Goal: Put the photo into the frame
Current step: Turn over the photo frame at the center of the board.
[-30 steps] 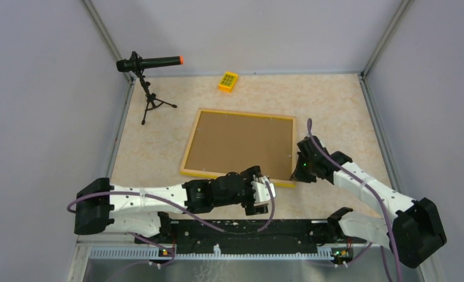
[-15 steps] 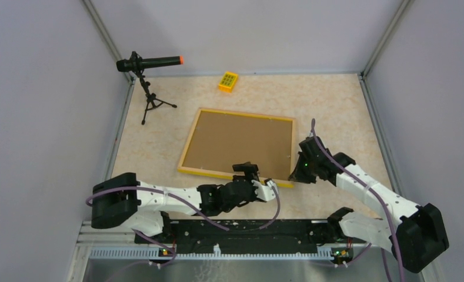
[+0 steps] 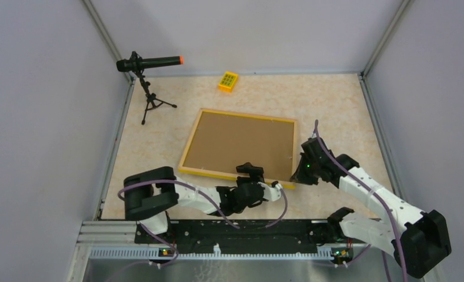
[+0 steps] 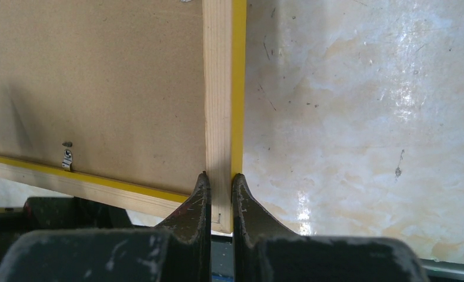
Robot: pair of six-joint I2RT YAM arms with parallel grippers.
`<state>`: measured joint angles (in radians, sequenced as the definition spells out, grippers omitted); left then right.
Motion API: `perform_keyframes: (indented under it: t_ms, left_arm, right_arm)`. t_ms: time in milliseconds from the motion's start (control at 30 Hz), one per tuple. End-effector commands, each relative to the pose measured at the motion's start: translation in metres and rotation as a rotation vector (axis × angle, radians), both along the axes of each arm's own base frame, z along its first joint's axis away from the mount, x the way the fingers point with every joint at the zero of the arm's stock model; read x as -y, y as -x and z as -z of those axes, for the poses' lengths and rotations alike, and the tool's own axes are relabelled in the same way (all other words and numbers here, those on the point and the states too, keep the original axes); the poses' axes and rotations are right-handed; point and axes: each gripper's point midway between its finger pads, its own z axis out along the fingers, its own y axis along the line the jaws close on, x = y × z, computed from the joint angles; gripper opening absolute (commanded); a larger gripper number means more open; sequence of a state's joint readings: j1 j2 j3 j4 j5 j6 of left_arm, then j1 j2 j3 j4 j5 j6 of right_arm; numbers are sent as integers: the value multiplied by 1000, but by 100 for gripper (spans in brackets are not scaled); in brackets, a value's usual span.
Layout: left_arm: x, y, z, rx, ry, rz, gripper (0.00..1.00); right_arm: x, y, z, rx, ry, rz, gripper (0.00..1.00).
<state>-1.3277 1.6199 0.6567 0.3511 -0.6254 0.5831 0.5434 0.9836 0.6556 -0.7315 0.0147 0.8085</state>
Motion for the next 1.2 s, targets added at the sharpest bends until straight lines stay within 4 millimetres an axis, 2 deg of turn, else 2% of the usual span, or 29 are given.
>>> perform_keyframes:
  t_ms: [0, 200, 300, 500, 533, 567, 600, 667, 700, 767, 833, 933, 1033, 1100, 1167]
  left_arm:
    - [-5, -31, -25, 169, 19, -138, 88]
    - [-7, -37, -38, 232, 24, -165, 65]
    - [-1, -31, -42, 216, 26, -128, 51]
    - [6, -19, -45, 142, 30, -49, 33]
    - [8, -18, -49, 132, 38, -47, 26]
    - [9, -16, -52, 122, 44, -42, 19]
    - [11, -16, -58, 113, 56, -38, 14]
    - [13, -14, -68, 103, 79, -28, 5]
    - [14, -13, -74, 97, 89, -21, 2]
    - [15, -11, -88, 91, 114, -8, 0]
    - [18, -9, -100, 80, 134, 7, 0]
    - [26, -3, -119, 14, 182, 31, 0]
    - [33, 2, -143, -77, 260, 26, 0]
    - [39, 2, -165, -148, 334, 23, 0]
    - [43, -2, -185, -224, 406, -7, 0]
  right_arm:
    - [-16, -16, -40, 100, -95, 6, 0]
    - [-9, -16, -45, 126, -77, 21, 0]
    - [-9, -17, -51, 147, -85, 27, 0]
    - [-10, -31, -69, 252, -57, -60, 0]
    - [-10, -35, -74, 275, -44, -84, 1]
    - [-10, -38, -81, 298, -28, -104, 10]
    - [-8, -40, -88, 311, -6, -124, 24]
    - [-4, -45, -111, 357, 36, -155, 55]
    - [-3, -50, -134, 404, 35, -158, 65]
    - [-4, -53, -175, 506, 13, -180, 81]
    - [-3, -51, -218, 625, -17, -197, 92]
    - [17, -44, -277, 784, -16, -140, 99]
    - [44, -30, -320, 908, -9, -51, 99]
    - [57, -19, -335, 973, -23, -16, 99]
    - [64, -9, -341, 1021, -45, 5, 99]
